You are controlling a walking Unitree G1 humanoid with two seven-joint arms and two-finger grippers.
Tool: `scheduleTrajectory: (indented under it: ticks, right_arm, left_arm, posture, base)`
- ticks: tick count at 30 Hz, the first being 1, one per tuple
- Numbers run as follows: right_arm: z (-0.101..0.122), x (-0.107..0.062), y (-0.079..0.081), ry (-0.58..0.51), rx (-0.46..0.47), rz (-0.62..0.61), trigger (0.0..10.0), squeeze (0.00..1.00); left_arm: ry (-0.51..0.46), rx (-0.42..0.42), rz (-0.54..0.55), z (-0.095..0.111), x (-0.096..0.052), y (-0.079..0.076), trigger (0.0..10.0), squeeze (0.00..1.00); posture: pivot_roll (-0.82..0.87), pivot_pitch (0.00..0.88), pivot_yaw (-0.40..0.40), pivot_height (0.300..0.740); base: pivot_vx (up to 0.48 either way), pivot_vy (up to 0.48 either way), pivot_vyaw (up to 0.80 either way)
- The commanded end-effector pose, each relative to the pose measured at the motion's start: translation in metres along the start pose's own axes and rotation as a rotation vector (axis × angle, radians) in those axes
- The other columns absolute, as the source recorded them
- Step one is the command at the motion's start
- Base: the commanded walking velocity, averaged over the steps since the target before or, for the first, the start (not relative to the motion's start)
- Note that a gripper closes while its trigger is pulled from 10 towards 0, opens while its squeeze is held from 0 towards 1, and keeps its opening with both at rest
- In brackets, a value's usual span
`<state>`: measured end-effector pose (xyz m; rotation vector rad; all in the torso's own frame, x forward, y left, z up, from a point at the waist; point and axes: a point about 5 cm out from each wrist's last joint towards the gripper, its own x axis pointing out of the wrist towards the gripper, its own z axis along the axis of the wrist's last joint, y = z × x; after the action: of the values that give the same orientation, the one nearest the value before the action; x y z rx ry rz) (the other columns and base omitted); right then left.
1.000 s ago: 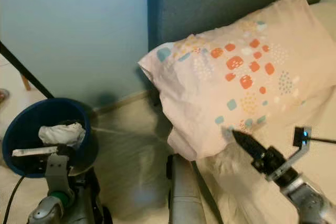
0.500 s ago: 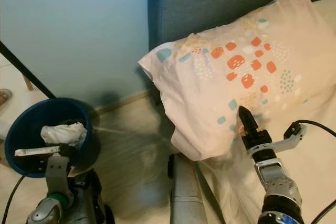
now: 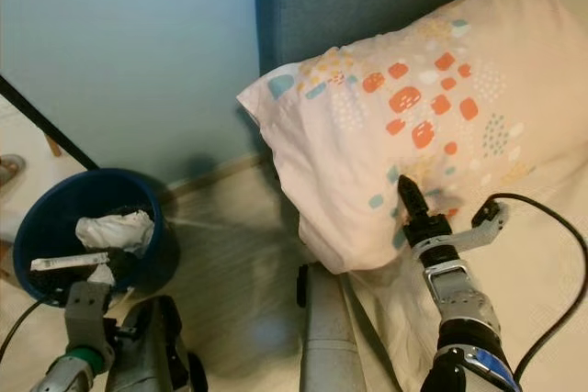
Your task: Clean up the room
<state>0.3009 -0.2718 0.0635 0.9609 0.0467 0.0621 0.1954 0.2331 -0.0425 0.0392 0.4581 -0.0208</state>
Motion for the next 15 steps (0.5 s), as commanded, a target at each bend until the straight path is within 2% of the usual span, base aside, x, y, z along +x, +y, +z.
scheduleTrajectory:
  ticks: [1,4,5,9,10,11,15]
  right_arm:
    - [-0.017,-0.006,-0.01,0.083,-0.005,-0.073,10.0,0.0]
    - [-0.016,0.002,-0.002,0.082,-0.004,-0.048,10.0,0.0]
    - [-0.017,0.01,0.006,0.085,-0.008,-0.019,10.0,0.0]
    - [-0.017,0.012,0.008,0.088,-0.012,-0.016,10.0,0.0]
    - [-0.022,0.017,0.013,0.099,-0.015,-0.001,9.3,0.0]
    - [-0.026,0.023,0.018,0.109,-0.02,-0.001,0.0,0.0]
    - [-0.031,0.032,0.025,0.12,-0.035,-0.006,0.0,0.0]
  left_arm:
    - [0.052,-0.008,-0.005,-0.015,-0.01,-0.001,10.0,0.0]
    - [0.047,-0.004,-0.008,-0.016,-0.011,-0.001,10.0,0.0]
    - [0.041,-0.001,-0.011,-0.016,-0.013,-0.001,10.0,0.0]
    - [0.039,0.001,-0.012,-0.017,-0.014,-0.001,10.0,0.0]
    - [0.037,0.005,-0.013,-0.017,-0.015,-0.001,10.0,0.0]
    - [0.032,0.01,-0.013,-0.016,-0.016,0.0,10.0,0.0]
    - [0.026,0.017,-0.012,-0.015,-0.017,0.002,10.0,0.0]
  posture:
    - [-0.06,0.3,0.074,0.56]
    - [-0.06,0.313,0.08,0.56]
    - [-0.06,0.324,0.084,0.56]
    - [-0.06,0.324,0.084,0.56]
    - [-0.05,0.33,0.086,0.56]
    - [-0.05,0.341,0.088,0.56]
    - [-0.05,0.344,0.088,0.56]
  base:
    - [0.0,0.0,0.0]
    - [0.0,0.0,0.0]
    - [0.0,0.0,0.0]
    - [0.0,0.0,0.0]
    - [0.0,0.0,0.0]
    - [0.0,0.0,0.0]
    - [0.0,0.0,0.0]
